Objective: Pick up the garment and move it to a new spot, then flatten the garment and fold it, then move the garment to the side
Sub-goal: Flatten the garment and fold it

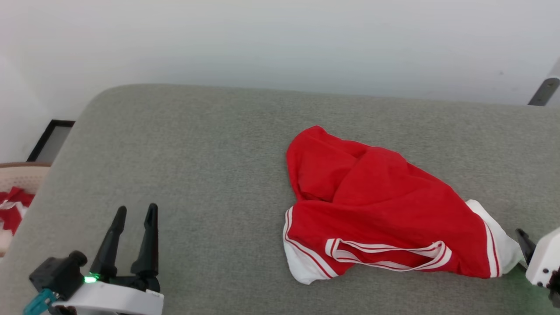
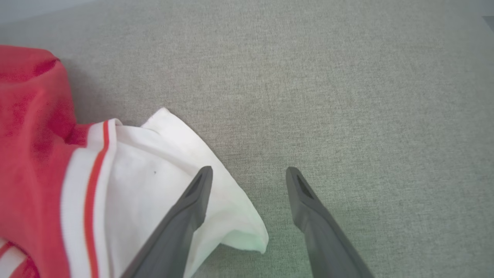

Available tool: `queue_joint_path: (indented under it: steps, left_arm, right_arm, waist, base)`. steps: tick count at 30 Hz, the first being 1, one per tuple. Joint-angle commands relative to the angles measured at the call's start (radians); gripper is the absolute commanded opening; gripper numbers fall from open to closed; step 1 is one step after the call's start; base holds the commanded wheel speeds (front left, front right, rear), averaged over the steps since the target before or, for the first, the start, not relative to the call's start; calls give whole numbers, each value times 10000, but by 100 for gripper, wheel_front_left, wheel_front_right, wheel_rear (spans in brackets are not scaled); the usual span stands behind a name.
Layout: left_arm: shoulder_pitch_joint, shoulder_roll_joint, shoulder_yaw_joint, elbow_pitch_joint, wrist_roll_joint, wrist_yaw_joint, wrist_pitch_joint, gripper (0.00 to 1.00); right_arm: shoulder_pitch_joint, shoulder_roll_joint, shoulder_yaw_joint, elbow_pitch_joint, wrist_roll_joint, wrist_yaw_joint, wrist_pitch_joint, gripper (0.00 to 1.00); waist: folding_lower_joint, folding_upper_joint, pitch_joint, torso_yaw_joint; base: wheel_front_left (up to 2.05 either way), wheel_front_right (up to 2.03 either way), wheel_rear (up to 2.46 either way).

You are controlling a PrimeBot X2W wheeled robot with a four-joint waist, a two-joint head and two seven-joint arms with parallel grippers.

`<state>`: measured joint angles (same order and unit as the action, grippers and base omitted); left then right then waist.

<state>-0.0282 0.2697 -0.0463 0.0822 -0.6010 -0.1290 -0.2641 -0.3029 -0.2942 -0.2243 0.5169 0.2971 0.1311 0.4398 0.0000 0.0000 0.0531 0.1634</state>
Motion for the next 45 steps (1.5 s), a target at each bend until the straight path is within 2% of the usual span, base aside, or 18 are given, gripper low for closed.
queue_joint_path:
  steps: [1, 6, 10, 15, 19, 26, 31, 32, 37, 40, 45]
  left_arm:
    - [-129, 147, -88, 30, -93, -27, -1, 100]
    - [-439, 761, -711, 188, -571, -27, 72, 100]
    - [-878, 1286, -1213, 143, -1062, -27, 576, 100]
    - [-1426, 1877, -1632, -35, -1658, -27, 1721, 100]
    - [-1825, 2125, -1783, -136, -2279, 26, 3063, 100]
    - [-2695, 2592, -2286, -432, -3280, 688, 6261, 100]
    - [-3367, 2699, -2808, -657, -3973, 1464, 8658, 100]
    - [-3367, 2699, -2808, -657, -3973, 1464, 8658, 100]
    - [-3814, 2841, -3471, -721, -4316, 2103, 10630, 100]
    - [-4028, 2997, -3940, -735, -4123, 2434, 11547, 100]
    - [-4130, 2932, -4529, -715, -4008, 2576, 12286, 100]
  right_arm:
    - [-138, -32, 68, -52, 80, -6, -48, 100]
    - [-294, -41, 328, -543, 253, -6, -227, 100]
    - [-247, -34, 549, -1136, 381, -6, -733, 100]
    - [109, 194, 785, -1898, 499, -6, -1499, 100]
    - [437, 483, 942, -2410, 546, -6, -1986, 100]
    - [981, 1034, 1053, -3236, 528, -6, -2502, 100]
    - [1205, 1319, 1133, -3622, 451, -6, -2636, 100]
    - [1205, 1319, 1133, -3622, 451, -6, -2636, 100]
    - [1322, 1496, 1087, -3891, 407, -6, -2564, 100]
    - [1286, 1523, 1012, -4014, 375, -6, -2511, 100]
    - [1212, 1563, 865, -4149, 361, -6, -2494, 100]
  waist:
    - [0, 0, -31, -118]
    - [0, 0, -33, -404]
    - [0, 0, -31, -650]
    - [0, 0, -14, -1009]
    - [0, 0, -39, -1254]
    - [0, 0, -41, -1646]
    - [0, 0, -41, -1858]
    - [0, 0, -41, -1858]
    - [0, 0, -1, -1988]
    - [0, 0, 40, -2038]
    - [0, 0, 164, -2086]
  base:
    - [0, 0, 0]
    - [0, 0, 0]
    - [0, 0, 0]
    - [0, 0, 0]
    - [0, 0, 0]
    - [0, 0, 0]
    - [0, 0, 0]
    - [0, 0, 0]
    - [0, 0, 0]
    - [0, 0, 0]
    - [0, 0, 0]
